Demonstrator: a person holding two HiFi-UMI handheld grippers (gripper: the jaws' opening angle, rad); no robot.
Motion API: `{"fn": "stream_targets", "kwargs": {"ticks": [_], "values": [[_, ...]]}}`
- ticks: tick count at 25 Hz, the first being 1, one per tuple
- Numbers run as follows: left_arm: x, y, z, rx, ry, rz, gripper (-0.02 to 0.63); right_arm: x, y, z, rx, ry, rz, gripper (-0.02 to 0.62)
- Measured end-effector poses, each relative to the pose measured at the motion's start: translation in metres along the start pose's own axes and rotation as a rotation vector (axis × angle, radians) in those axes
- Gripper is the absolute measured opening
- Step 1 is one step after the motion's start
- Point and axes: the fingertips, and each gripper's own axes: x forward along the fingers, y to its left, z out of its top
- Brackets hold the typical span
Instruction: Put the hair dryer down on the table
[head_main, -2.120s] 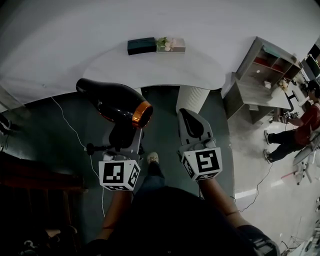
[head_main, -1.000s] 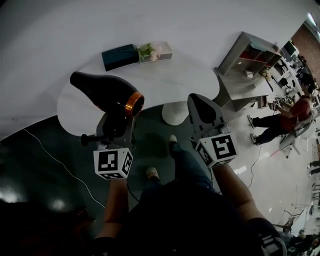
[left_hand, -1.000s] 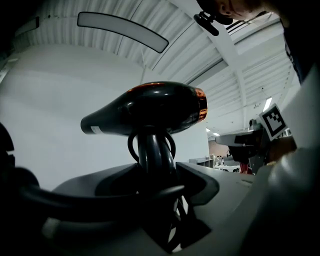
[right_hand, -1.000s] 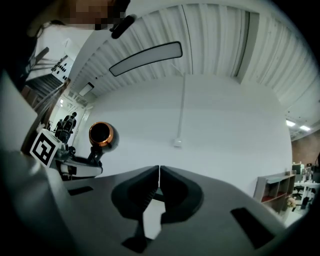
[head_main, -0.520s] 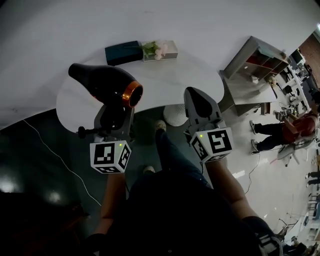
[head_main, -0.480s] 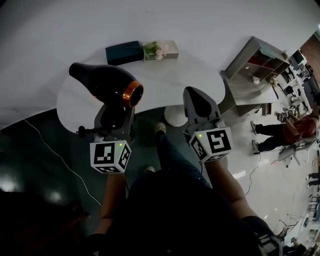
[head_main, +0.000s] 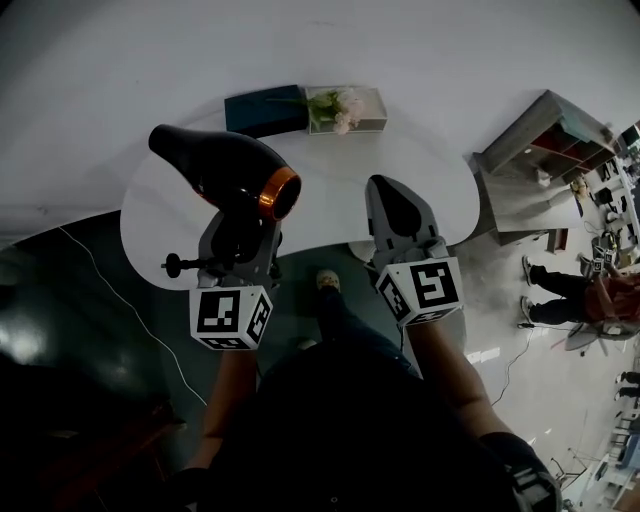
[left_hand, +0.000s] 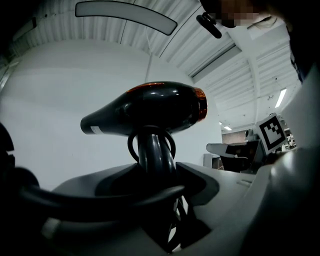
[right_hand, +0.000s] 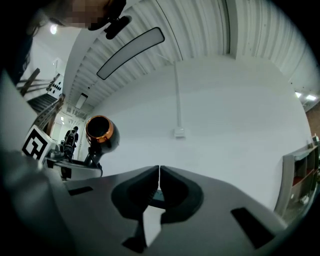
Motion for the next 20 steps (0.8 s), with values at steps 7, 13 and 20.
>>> {"fn": "stream_targets", "kwargs": {"ticks": [7,13,20], "values": [[0.066,0.013,-0.018,0.002,0.052,0.025,0.233,0.064,-0.044,-0.037,0.036,0.056,0.028,0.014],[0.115,0.018,-0.030,-0.028,0.092,0.055,0.233,0.112,-0.077,-0.059,0.051,0.088,0.077,0.014],[0.158,0.025,-0.050,-0.033,0.120,0.089,0.233,0.148,-0.099,-0.089,0.049,0.137,0.146,0.014]]}}
